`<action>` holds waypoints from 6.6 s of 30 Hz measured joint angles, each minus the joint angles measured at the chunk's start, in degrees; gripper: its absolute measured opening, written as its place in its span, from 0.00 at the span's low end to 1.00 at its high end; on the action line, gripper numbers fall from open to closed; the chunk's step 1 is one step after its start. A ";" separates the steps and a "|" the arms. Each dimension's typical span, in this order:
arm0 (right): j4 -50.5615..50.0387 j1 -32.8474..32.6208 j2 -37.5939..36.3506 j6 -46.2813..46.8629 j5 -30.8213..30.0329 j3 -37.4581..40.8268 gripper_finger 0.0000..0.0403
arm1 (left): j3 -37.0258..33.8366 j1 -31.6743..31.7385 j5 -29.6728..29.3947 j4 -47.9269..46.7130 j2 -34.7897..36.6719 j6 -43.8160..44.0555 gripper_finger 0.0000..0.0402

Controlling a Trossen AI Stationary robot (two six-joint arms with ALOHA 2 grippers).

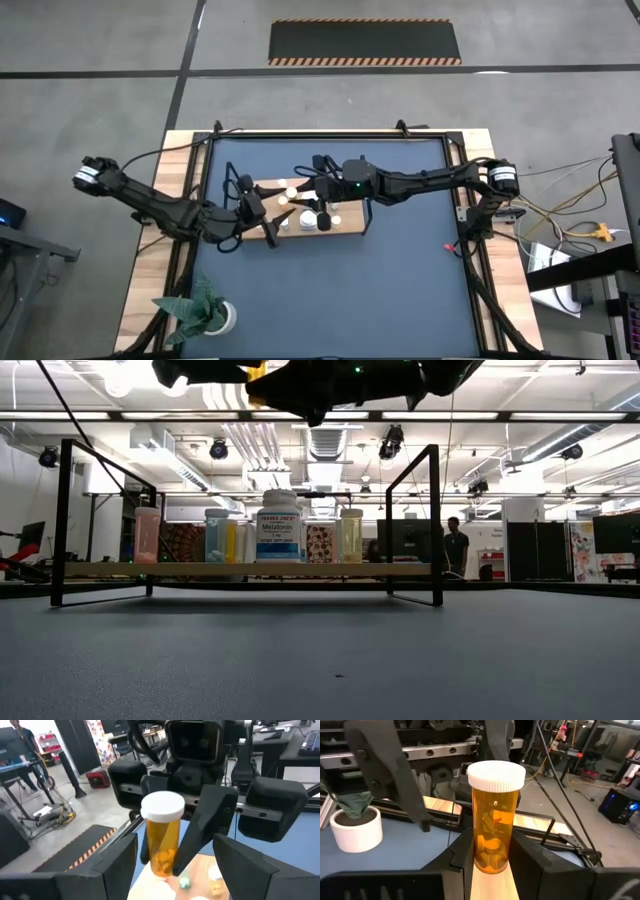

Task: Pick and place medicine bottles onto shelf by color
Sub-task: Put the orange pill bottle on the shelf

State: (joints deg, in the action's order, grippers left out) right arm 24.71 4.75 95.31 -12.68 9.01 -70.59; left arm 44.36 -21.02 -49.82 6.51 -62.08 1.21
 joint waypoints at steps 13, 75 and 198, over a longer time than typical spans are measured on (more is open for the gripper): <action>-0.09 -0.36 0.00 -0.38 -0.06 0.00 0.23 | -0.28 0.44 -0.76 5.61 -3.39 -6.31 0.50; -9.47 -0.87 -1.53 0.41 -0.13 0.00 0.53 | -1.86 0.07 -1.29 4.78 -1.39 -7.82 0.21; -27.58 0.32 16.90 8.40 -7.10 -28.15 0.22 | -17.29 -1.36 8.82 6.14 30.26 -27.11 0.47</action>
State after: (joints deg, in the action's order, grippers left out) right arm -2.87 5.06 112.21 -4.28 1.91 -98.74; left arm 27.07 -22.37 -41.00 12.64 -31.82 -25.91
